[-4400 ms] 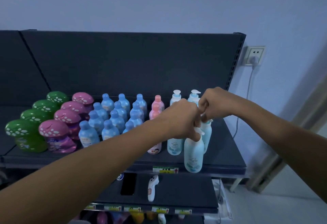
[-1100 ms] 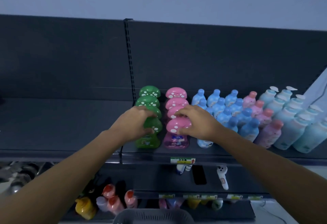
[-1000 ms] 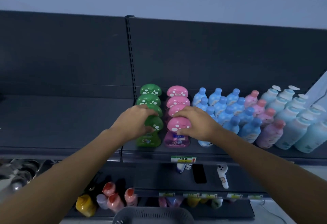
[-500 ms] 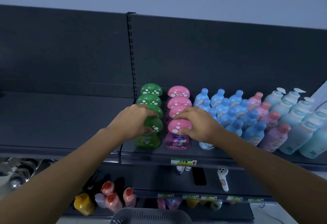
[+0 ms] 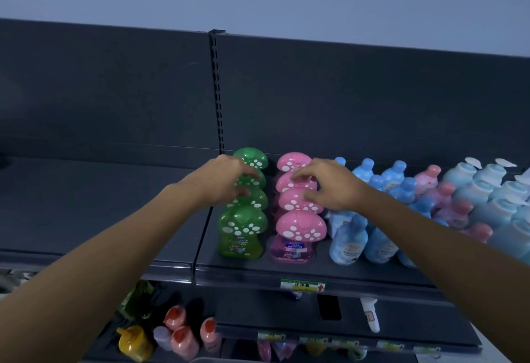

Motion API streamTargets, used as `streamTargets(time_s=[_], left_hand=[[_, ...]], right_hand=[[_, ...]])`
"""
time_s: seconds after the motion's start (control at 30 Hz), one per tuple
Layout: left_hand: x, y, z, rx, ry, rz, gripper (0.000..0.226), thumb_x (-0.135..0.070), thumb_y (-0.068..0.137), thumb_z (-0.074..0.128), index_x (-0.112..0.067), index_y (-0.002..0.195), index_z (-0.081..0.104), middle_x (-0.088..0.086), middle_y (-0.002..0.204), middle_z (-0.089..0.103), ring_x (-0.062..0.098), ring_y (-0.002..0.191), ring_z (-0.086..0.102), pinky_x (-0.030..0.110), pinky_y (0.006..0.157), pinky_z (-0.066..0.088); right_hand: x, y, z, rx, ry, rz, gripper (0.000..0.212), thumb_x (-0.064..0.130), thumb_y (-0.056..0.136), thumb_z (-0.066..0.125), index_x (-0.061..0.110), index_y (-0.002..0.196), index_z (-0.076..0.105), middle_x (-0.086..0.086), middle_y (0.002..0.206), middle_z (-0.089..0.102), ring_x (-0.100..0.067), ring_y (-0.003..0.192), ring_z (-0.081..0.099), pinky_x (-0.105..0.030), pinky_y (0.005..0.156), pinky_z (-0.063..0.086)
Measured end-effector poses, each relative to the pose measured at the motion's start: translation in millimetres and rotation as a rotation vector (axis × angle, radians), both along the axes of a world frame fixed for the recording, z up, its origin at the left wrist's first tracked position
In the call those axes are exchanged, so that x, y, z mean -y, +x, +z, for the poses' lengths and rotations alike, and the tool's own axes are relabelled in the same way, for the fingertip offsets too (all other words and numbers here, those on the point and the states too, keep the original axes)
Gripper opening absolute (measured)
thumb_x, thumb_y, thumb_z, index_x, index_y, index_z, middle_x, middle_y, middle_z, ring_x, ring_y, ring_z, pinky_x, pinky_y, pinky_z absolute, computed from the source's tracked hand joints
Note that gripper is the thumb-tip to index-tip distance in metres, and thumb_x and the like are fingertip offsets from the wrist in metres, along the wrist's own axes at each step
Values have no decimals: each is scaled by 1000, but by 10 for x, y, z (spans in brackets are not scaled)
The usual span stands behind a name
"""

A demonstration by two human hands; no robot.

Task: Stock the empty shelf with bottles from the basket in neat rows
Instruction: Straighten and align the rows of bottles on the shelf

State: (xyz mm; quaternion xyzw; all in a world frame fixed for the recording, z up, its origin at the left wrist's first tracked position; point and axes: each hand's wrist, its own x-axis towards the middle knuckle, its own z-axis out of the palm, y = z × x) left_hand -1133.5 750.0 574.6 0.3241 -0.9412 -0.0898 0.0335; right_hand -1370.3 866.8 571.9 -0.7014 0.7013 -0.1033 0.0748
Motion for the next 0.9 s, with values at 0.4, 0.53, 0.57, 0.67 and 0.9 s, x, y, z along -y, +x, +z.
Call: streamTargets(time_s=[0.4,0.53,0.57,0.67,0.9], left_hand=[[137,-81,-114,57,9,35,49,-27,83,80,-44,127,66,1,124,67,24,115,61,34,92,50],[137,-85,-111,49,-23,29,48,-26,84,79,-44,127,67,2,123,68,24,117,61,35,92,50],[133,-83,-111,46,-23,30,47,-26,85,79,-44,127,67,3,122,67,24,117,62,35,92,50],[119,-76,-106,51,-25,24,48,-26,85,78,-45,128,66,4,120,68,25,114,63,35,91,52],[78,-40,-112,80,-71,0,50,-27,86,76,-45,131,63,0,122,66,26,116,61,38,93,52]], right_hand=[[119,-56,-96,-67,73,84,52,25,81,79,32,131,66,17,99,43,-3,98,39,-23,84,37],[149,-50,-143,-42,49,95,52,29,80,81,34,130,66,18,96,43,-5,97,40,-25,83,36],[153,-49,-156,-35,42,96,52,30,80,81,34,130,66,18,96,43,-5,97,39,-25,82,35],[163,-53,-178,-28,35,97,52,30,79,81,35,129,66,19,95,43,-4,96,39,-25,81,34],[180,-58,-146,-37,61,108,53,31,80,81,36,130,65,20,93,41,-4,97,38,-26,81,34]])
